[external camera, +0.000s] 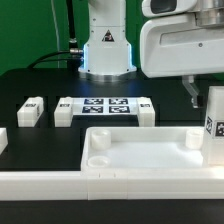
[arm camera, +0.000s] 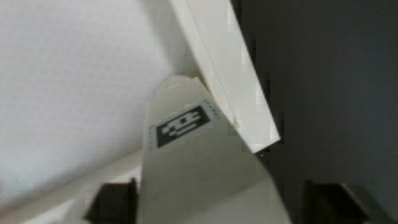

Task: Assemble desk

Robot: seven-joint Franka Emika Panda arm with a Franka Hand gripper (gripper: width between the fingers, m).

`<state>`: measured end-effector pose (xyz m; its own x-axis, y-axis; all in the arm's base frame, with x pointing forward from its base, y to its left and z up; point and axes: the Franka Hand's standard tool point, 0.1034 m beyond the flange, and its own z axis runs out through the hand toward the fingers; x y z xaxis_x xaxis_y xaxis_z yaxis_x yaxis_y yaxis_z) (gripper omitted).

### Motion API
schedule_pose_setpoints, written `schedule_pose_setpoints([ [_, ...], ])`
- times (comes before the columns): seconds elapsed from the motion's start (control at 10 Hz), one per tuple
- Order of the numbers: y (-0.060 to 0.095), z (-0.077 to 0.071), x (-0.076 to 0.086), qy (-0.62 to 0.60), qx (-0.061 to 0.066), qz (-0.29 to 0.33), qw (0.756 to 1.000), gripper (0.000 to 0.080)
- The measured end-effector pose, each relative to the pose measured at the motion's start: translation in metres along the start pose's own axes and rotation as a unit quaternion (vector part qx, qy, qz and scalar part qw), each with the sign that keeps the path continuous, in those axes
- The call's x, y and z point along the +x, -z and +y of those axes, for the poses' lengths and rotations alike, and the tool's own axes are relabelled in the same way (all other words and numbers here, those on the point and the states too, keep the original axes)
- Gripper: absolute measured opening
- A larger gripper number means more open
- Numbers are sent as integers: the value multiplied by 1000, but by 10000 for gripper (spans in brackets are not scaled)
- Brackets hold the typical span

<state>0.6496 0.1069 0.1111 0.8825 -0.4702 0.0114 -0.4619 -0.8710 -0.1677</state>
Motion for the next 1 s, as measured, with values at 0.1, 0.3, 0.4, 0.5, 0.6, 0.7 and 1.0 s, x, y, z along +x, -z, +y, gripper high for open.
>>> schedule_pose_setpoints([
  [0.1,0,1,0,-23,-1,-1,1000,428],
  [0.3,-1,5,1,-103,-3,0,995,303],
  [0.4,-1,6,2,-155,-2,3,988,303],
  [0.5,-1,6,2,-233,2,5,972,303],
  [0.6,-1,7,2,-311,3,2,951,303],
  [0.7,-2,6,1,-382,11,-4,924,301],
  [1.0,-3,0,0,-584,49,-29,810,300],
])
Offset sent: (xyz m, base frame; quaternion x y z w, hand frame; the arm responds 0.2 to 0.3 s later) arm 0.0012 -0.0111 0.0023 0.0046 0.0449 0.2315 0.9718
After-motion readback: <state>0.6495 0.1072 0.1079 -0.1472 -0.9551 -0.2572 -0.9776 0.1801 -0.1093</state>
